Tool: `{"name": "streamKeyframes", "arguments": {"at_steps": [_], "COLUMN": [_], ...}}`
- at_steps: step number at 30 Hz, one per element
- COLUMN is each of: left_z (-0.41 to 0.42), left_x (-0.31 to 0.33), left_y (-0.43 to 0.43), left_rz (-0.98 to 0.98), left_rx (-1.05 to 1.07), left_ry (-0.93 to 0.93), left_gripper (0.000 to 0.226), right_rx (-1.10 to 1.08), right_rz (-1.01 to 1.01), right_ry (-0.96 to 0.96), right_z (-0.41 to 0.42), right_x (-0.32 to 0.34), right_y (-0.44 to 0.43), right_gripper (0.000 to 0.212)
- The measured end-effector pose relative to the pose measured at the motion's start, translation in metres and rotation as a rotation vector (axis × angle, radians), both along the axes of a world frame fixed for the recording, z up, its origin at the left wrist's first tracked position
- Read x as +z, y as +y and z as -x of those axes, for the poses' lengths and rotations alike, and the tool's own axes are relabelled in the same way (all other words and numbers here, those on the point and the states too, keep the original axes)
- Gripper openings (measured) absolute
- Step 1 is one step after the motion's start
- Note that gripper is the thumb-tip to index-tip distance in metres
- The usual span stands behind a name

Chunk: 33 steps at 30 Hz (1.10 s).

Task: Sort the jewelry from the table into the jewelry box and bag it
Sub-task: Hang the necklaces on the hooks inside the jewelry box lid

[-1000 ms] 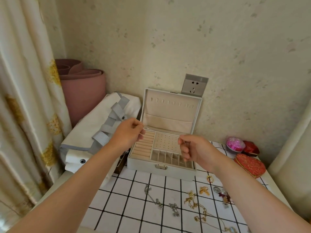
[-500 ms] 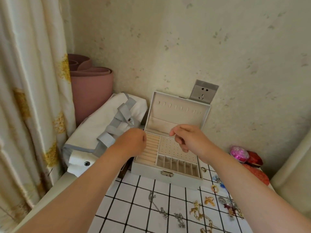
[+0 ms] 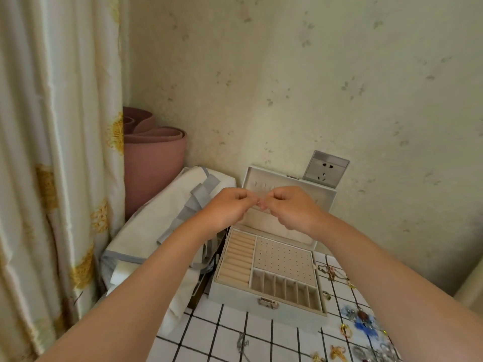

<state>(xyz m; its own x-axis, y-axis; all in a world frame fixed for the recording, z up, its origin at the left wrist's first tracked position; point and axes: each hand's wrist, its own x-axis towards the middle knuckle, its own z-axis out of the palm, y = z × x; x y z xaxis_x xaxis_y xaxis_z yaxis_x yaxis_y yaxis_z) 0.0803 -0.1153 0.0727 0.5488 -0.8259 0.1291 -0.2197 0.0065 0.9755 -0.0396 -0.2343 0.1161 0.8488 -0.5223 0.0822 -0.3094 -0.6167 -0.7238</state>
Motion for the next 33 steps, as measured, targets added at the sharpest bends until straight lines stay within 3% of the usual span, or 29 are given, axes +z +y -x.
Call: {"name": "streamKeyframes", "arguments": {"at_steps": [3, 8, 11, 15, 23, 33], "left_z": [-0.013, -0.035, -0.043, -0.051, -0.053, -0.05], "left_x": [-0.005, -0.02, -0.028, -0.038, -0.041, -0.045], "left_y": [-0.008, -0.025, -0.035, -0.044, -0.058, -0.063], "left_rz": [-0.016, -0.016, -0.06, 0.012, 0.028, -0.067], "left_rx": [0.037, 0.109, 0.287, 0.482, 0.474, 0.567], "left_ry": [-0.188, -0.302, -0.391, -0.307, -0.323, -0.286], "left_gripper": [0.018, 0.017, 0.02, 0.02, 0.025, 0.03], "right_rx": [0.0, -0.06, -0.15, -0.222, -0.472, -0.575], "right_rz": [0.048, 0.144, 0.214, 0.249, 0.344, 0.454], "right_ry": [0.017, -0.048, -0.116, -0.185, -0.406, -0.253], "right_z": [-0.006, -0.021, -0.036, -0.052, -0.08, -0.095], "right_x": [-0.005, -0.018, -0.026, -0.035, -0.045, -0.05], "right_y": [-0.01, -0.026, -0.035, -0.043, -0.037, -0.033], "right_gripper": [0.025, 0.01, 0.006, 0.005, 0.01, 0.026]}}
